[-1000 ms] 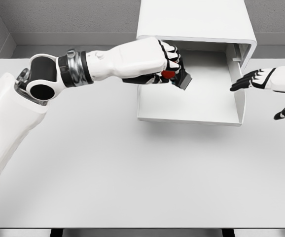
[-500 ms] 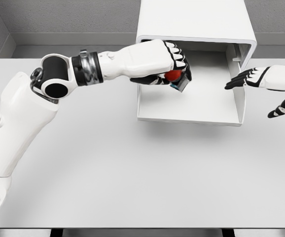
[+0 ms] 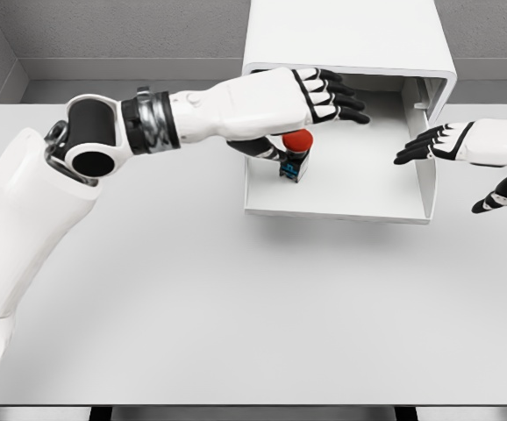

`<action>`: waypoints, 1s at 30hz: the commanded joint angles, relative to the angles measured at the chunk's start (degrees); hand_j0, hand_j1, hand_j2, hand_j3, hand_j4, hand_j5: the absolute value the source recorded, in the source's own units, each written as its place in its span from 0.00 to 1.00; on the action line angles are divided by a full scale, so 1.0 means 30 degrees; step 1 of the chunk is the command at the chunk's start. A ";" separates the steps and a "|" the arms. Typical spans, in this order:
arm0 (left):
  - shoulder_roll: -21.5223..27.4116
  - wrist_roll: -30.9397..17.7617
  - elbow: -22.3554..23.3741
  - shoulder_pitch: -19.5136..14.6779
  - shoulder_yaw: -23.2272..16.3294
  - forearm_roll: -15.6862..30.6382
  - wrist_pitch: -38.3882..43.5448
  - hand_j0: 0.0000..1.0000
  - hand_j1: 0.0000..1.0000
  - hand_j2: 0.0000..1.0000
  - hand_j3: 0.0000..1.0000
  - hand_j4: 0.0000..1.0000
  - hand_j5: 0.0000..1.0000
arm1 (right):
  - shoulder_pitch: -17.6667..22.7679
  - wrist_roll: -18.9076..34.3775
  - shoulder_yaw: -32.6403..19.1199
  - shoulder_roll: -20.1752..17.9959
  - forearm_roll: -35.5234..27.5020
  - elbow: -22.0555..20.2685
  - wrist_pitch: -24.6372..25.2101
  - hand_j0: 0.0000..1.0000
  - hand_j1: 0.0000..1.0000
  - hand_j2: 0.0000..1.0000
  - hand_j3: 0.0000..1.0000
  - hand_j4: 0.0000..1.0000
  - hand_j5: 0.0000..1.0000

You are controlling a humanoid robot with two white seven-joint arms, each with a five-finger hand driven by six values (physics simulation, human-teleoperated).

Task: Slide open multi-storey tabletop storage cabinets and put open load switch and slide close multi-storey tabletop storage cabinets

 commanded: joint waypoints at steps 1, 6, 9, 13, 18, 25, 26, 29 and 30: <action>0.0778 -0.0013 -0.0568 0.0000 -0.0045 0.1143 0.0050 1.00 1.00 1.00 1.00 1.00 1.00 | 0.0000 -0.0008 -0.0020 -0.0113 -0.0126 -0.0085 0.0055 1.00 1.00 1.00 1.00 1.00 1.00; 0.3120 -0.0042 -0.1915 -0.0088 -0.0162 0.3895 0.0050 1.00 1.00 1.00 1.00 1.00 1.00 | 0.0000 -0.0008 -0.0020 0.0004 -0.0126 -0.0085 0.0055 1.00 1.00 1.00 1.00 1.00 1.00; 0.9505 -0.0687 -0.3997 0.0204 -0.1012 0.9286 0.0050 1.00 1.00 1.00 1.00 1.00 1.00 | 0.0176 -0.0008 0.0010 0.0092 -0.0126 -0.0466 0.0055 1.00 1.00 1.00 1.00 1.00 1.00; 1.2527 -0.0716 -0.3967 0.2021 -0.0924 1.0431 0.0050 1.00 1.00 1.00 1.00 1.00 1.00 | 0.0556 -0.0008 0.0039 0.0297 -0.0126 -0.0671 0.0055 1.00 1.00 1.00 1.00 1.00 1.00; 1.2556 -0.0687 -0.3733 0.2695 -0.0895 1.0344 0.0050 1.00 1.00 1.00 1.00 1.00 1.00 | 0.0937 -0.0008 0.0039 0.1527 -0.0126 -0.0759 0.0055 1.00 1.00 1.00 1.00 1.00 1.00; 1.2468 -0.0687 -0.3704 0.2549 -0.0924 1.0431 0.0050 1.00 1.00 1.00 1.00 1.00 1.00 | 0.1406 -0.0008 0.0039 0.1967 -0.0126 -0.0818 0.0055 1.00 1.00 1.00 1.00 1.00 1.00; 1.2468 -0.0687 -0.3704 0.2549 -0.0924 1.0431 0.0050 1.00 1.00 1.00 1.00 1.00 1.00 | 0.1406 -0.0008 0.0039 0.1996 -0.0126 -0.0818 0.0055 1.00 1.00 1.00 1.00 1.00 1.00; 1.2497 -0.0687 -0.3704 0.2578 -0.0953 1.0402 0.0050 1.00 1.00 1.00 1.00 1.00 1.00 | 0.1406 -0.0008 0.0039 0.2347 -0.0126 -0.0818 0.0055 1.00 1.00 1.00 1.00 1.00 1.00; 1.2498 -0.0687 -0.3733 0.2607 -0.0983 1.0402 0.0050 1.00 1.00 1.00 1.00 1.00 1.00 | 0.1435 -0.0008 0.0068 0.2436 -0.0097 -0.0818 0.0055 1.00 1.00 1.00 1.00 1.00 1.00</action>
